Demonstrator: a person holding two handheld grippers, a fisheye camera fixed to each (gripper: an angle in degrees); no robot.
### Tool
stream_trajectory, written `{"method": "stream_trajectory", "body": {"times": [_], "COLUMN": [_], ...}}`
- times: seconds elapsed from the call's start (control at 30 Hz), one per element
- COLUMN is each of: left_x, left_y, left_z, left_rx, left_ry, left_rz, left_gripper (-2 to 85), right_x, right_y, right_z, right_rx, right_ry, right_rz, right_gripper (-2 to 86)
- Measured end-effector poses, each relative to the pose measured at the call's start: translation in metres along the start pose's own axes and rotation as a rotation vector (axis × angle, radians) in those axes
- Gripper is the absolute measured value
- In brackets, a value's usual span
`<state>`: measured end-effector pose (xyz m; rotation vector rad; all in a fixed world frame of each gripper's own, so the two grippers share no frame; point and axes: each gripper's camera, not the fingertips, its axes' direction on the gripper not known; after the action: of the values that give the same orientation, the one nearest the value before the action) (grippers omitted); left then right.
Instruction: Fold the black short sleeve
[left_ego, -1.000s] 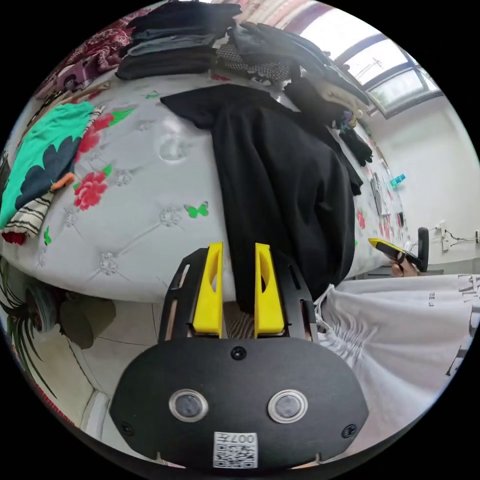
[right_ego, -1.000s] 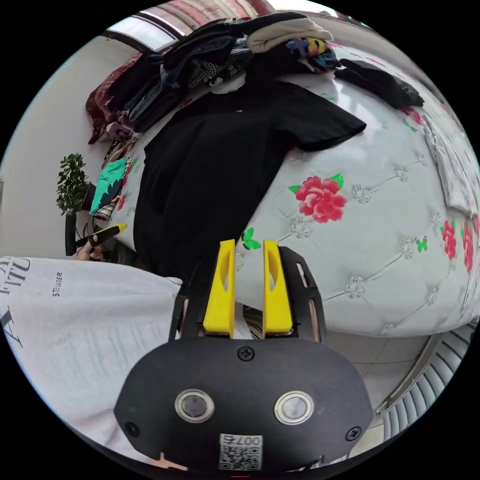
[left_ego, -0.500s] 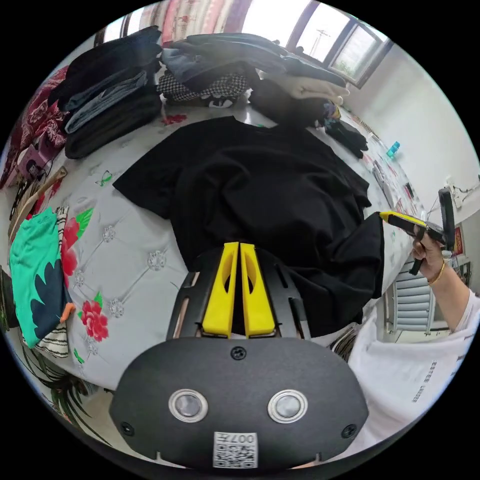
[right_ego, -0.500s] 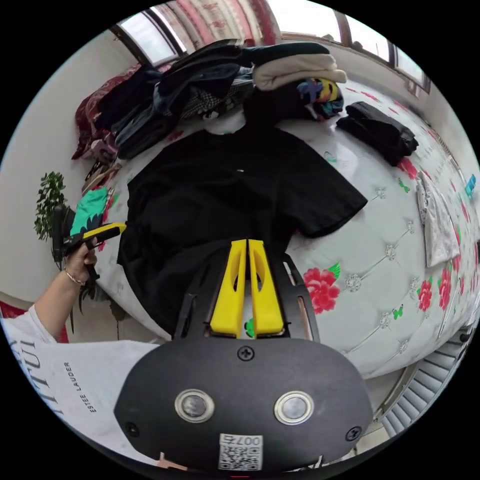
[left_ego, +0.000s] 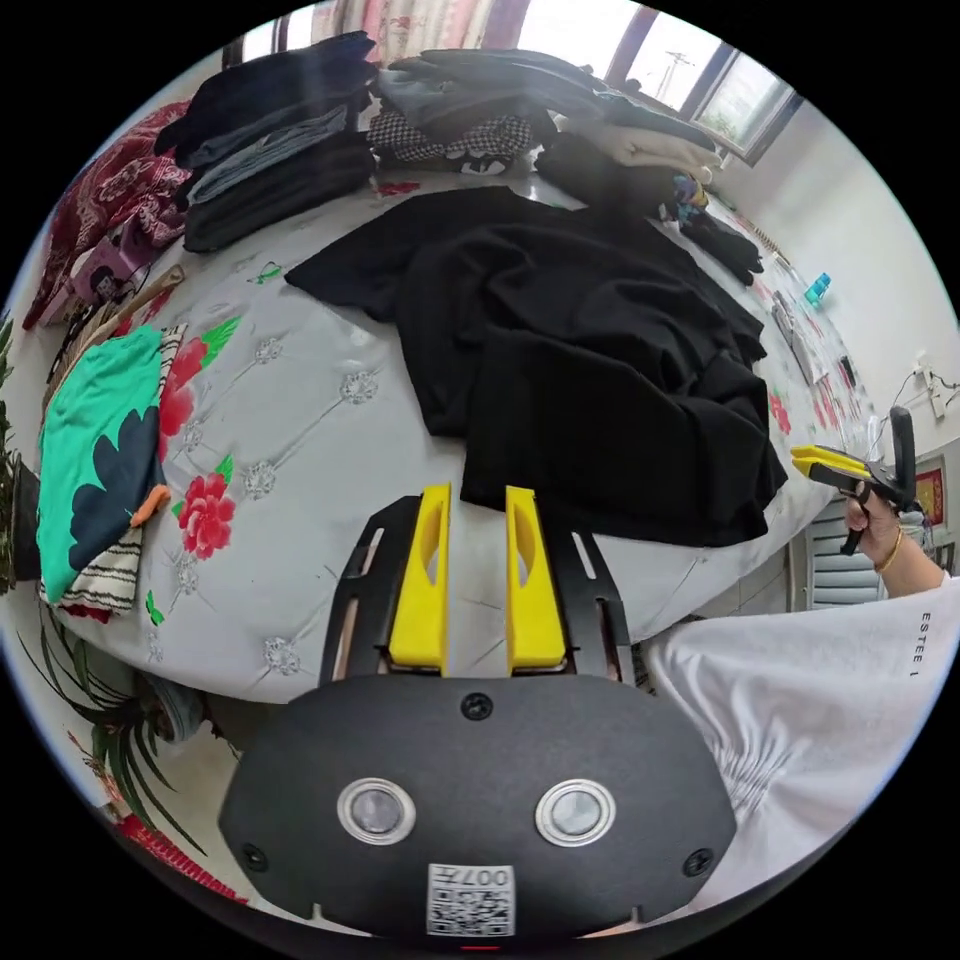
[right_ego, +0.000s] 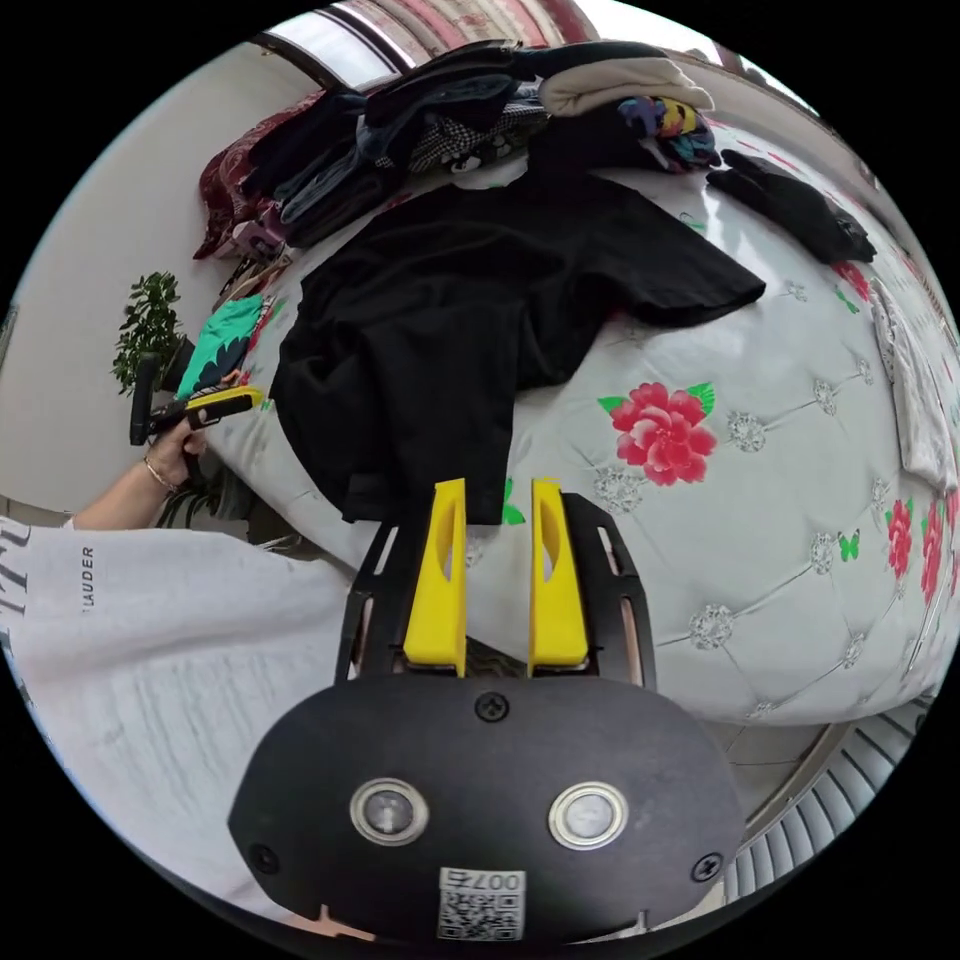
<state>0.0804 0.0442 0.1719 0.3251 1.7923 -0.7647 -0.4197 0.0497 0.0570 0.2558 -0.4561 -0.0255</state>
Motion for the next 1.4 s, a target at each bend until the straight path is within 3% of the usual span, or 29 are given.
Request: {"method": "stream_trajectory", "body": {"times": [0.2,0.3,0.53,0.7,0.8,0.9,1.0,1.13,1.23,1.4], "left_x": [0.003,-0.009,-0.084,-0.117,-0.139,-0.163,-0.174,-0.159,-0.136,-0.103], "left_y": [-0.014,0.009,0.123,0.178,0.184,0.145,0.065,-0.023,-0.032,0.019], "left_z": [0.017,-0.015,-0.113,-0.108,-0.086,-0.078,-0.114,-0.239,-0.324,-0.37], "left_rx": [-0.116,-0.054,0.114,0.133,0.182,0.308,0.439,0.715,0.864,0.942], "left_ry": [-0.042,0.005,0.382,0.514,0.643,0.784,0.808,0.774,0.712,0.634], "left_rz": [0.038,0.036,-0.261,-0.519,-0.697,-0.738,-0.62,-0.346,-0.155,0.046], "left_gripper": [0.0,-0.7,-0.9,-1.0,-1.0,-1.0,-1.0,-1.0,-1.0,-1.0], "right_x": [-0.011,-0.002,0.043,0.063,0.086,0.107,0.113,0.079,0.042,0.017], "right_y": [-0.012,0.007,0.092,0.116,0.099,0.05,-0.02,-0.075,-0.064,-0.006], "right_z": [0.021,-0.022,-0.12,-0.112,-0.102,-0.114,-0.159,-0.274,-0.339,-0.36], "right_rx": [-0.105,0.006,0.122,0.107,0.143,0.252,0.4,0.709,0.856,0.886], "right_ry": [0.126,0.056,-0.261,-0.415,-0.502,-0.557,-0.555,-0.501,-0.381,-0.248], "right_rz": [-0.047,-0.036,0.12,0.251,0.335,0.321,0.237,0.033,-0.165,-0.37], "right_gripper": [0.9,0.1,-0.2,-0.2,-0.2,-0.2,-0.2,-0.3,-0.3,-0.2]}}
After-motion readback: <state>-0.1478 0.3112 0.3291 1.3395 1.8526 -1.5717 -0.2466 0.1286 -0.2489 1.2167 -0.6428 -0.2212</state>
